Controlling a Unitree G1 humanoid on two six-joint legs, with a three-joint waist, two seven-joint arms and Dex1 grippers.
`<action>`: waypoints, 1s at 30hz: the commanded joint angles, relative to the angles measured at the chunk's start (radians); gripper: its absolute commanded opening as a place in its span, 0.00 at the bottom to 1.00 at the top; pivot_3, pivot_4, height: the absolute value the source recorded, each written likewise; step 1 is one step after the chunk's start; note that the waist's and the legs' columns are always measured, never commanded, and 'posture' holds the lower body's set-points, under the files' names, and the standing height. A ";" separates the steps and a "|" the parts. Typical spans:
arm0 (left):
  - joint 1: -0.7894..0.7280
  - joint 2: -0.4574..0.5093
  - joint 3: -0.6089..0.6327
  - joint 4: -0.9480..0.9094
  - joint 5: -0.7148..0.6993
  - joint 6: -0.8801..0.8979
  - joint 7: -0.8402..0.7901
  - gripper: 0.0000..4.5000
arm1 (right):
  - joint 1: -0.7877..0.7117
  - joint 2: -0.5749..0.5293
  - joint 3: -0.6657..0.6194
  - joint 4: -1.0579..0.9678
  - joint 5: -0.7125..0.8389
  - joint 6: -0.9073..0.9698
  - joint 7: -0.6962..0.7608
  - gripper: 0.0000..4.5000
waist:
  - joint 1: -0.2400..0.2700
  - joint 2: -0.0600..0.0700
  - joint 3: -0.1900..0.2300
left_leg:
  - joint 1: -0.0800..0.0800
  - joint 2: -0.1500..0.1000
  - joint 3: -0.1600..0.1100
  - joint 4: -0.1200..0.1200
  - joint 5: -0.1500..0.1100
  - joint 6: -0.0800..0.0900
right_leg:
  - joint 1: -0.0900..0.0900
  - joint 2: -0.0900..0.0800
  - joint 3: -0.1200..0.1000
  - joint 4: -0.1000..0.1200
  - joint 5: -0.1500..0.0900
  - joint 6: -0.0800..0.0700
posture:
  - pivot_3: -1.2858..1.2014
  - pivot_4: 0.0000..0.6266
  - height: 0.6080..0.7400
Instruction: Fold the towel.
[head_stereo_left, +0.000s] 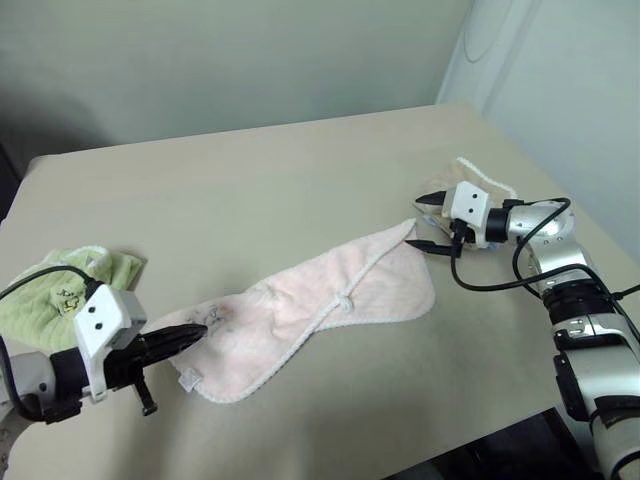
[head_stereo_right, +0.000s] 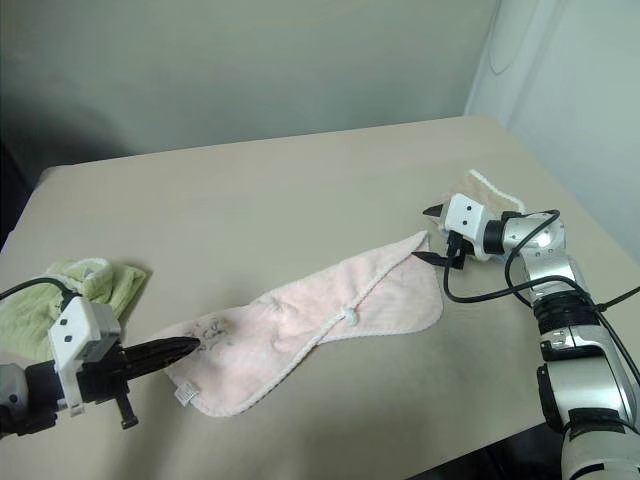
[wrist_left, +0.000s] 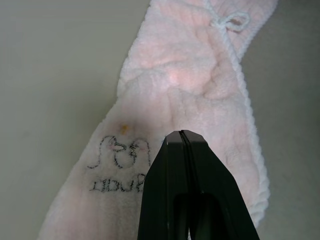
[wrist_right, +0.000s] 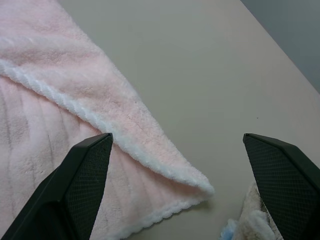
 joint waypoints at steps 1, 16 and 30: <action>-0.020 0.004 -0.020 -0.014 -0.002 -0.002 0.002 0.00 | 0.008 -0.017 -0.028 -0.046 0.019 -0.015 -0.007 0.98 | 0.000 0.000 0.000 | 0.000 0.000 0.000 0.000 0.000 0.000 | 0.000 0.000 0.000 0.000 0.000 0.000 | 0.52 0.24 1.00; -0.042 0.097 -0.111 0.013 0.119 -0.072 -0.084 0.00 | -0.004 -0.067 0.016 0.072 -0.097 -0.198 -0.050 0.98 | -0.001 0.000 0.000 | 0.000 0.000 0.000 0.000 0.000 0.001 | 0.000 0.000 0.000 0.000 0.000 0.000 | 0.52 0.24 1.00; 0.041 0.049 -0.075 -0.059 0.135 -0.063 -0.095 0.00 | -0.330 0.015 0.207 0.576 -0.424 -0.457 -0.325 0.98 | -0.004 0.001 0.001 | -0.001 0.000 -0.001 -0.002 -0.002 0.003 | -0.002 0.000 0.000 -0.001 0.001 -0.001 | 0.52 0.24 1.00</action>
